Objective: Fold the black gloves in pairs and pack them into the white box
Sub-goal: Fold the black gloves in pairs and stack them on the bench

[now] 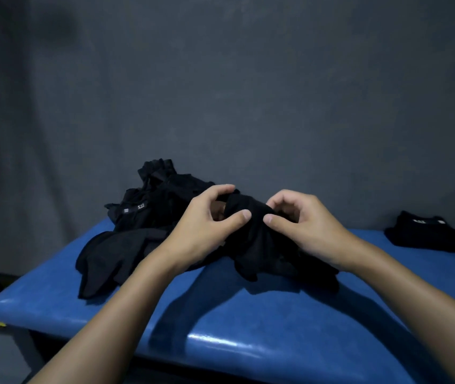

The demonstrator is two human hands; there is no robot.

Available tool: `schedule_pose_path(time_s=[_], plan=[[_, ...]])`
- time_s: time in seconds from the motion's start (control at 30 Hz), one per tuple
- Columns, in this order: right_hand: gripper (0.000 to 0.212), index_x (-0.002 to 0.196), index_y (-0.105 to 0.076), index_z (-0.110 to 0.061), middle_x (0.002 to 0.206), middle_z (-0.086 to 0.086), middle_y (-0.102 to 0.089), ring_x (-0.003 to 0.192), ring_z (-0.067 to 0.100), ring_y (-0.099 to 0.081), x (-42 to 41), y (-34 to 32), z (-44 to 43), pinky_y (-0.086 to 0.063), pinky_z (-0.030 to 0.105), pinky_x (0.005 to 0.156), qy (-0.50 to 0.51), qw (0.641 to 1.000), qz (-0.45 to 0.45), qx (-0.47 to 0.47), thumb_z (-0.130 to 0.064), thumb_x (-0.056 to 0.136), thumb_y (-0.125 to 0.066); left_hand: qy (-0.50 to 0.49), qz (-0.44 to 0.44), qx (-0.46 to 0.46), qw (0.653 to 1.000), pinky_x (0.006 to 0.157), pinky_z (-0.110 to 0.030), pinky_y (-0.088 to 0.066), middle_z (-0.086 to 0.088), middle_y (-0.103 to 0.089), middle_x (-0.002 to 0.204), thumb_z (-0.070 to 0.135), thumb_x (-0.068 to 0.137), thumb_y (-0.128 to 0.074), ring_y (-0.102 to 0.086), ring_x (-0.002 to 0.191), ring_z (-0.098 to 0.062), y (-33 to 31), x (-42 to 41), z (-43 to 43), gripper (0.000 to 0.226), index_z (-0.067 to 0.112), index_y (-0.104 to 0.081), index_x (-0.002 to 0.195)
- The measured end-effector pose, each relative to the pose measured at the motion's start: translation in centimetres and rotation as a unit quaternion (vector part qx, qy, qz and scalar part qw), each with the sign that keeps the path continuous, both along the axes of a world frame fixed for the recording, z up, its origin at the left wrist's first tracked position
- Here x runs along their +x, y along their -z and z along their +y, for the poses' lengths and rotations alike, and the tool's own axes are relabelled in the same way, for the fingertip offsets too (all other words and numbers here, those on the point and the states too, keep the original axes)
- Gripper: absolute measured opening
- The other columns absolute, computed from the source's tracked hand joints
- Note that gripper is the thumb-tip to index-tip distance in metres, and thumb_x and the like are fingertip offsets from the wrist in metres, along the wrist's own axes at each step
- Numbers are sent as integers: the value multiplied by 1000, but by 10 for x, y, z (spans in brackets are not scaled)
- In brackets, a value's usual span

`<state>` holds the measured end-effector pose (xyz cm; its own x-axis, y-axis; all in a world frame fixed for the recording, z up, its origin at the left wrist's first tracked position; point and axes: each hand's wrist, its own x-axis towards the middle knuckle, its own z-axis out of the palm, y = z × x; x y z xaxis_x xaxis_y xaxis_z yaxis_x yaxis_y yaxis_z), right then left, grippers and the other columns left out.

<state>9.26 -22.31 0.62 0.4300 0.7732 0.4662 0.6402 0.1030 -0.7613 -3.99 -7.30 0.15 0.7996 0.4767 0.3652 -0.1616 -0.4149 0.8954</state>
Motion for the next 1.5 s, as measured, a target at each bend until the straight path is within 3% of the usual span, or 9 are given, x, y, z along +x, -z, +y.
schedule_pose_path(time_s=[0.17, 0.33, 0.5, 0.7, 0.83, 1.07, 1.2, 1.37, 1.5], plan=[[18, 101, -64, -13, 97, 9, -70, 86, 11, -64, 18, -2, -41, -51, 28, 81, 29, 999, 31, 5, -9, 85, -72, 59, -24, -2, 998, 74, -30, -58, -6, -76, 92, 9, 92, -68, -73, 84, -17, -4, 25, -27, 10, 7, -67, 102], [9, 97, -68, -9, 85, 5, -70, 74, 14, -62, 39, 6, -83, -50, 31, 69, 80, 994, 73, -1, -8, 88, -68, 46, -31, 0, 998, 53, -29, -51, -1, -69, 72, 7, 93, -66, -65, 62, -13, -9, 47, -46, 6, 8, -60, 91], [5, 91, -67, -5, 79, 8, -68, 72, 16, -62, 52, 4, -101, -52, 34, 69, 144, 969, 177, 94, -8, 91, -63, 60, 6, -19, 998, 63, -29, -49, 0, -65, 65, 7, 91, -68, -61, 62, -14, -5, 68, -62, 18, 11, -55, 80], [10, 99, -67, -9, 83, 7, -66, 73, 16, -63, 58, 2, -109, -53, 30, 69, 161, 956, 222, 107, -8, 89, -66, 127, 27, -4, 992, 60, -17, -45, 4, -64, 75, 14, 89, -71, -58, 67, -9, -7, 79, -75, 11, 13, -60, 91], [15, 103, -66, -10, 86, 4, -67, 73, 11, -64, 54, 0, -112, -54, 23, 67, 130, 966, 204, 93, -6, 89, -66, 154, 51, 37, 986, 69, -22, -56, 1, -77, 92, 15, 87, -74, -72, 82, -12, -6, 84, -83, 16, 13, -70, 102], [39, 123, -56, -19, 93, 6, -73, 85, 15, -69, 58, 6, -116, -54, 26, 74, 84, 949, 282, 115, -20, 85, -68, 95, 1, 25, 995, 51, -16, -46, 2, -71, 68, 11, 95, -65, -63, 59, -6, -4, 87, -87, 12, 9, -72, 86], [32, 117, -60, -5, 108, 15, -70, 98, 20, -68, 56, 10, -114, -57, 31, 83, 50, 958, 258, 114, -1, 86, -66, 95, -25, -16, 995, 50, -15, -45, 0, -72, 72, 7, 97, -60, -64, 58, -6, -5, 82, -85, 10, 6, -70, 94], [11, 100, -64, 4, 95, 21, -69, 87, 26, -66, 54, 12, -108, -53, 52, 88, 102, 967, 210, 101, 2, 90, -61, 148, 18, -37, 988, 76, -35, -60, -9, -76, 96, 6, 93, -66, -73, 87, -23, -3, 78, -83, 22, 11, -59, 113], [12, 98, -70, -4, 90, 13, -72, 82, 23, -69, 53, 13, -106, -58, 40, 76, 87, 970, 203, 98, 0, 91, -61, 181, -13, -11, 983, 87, -38, -60, -13, -74, 100, 0, 94, -62, -72, 97, -30, 0, 76, -84, 46, 30, -54, 129]])
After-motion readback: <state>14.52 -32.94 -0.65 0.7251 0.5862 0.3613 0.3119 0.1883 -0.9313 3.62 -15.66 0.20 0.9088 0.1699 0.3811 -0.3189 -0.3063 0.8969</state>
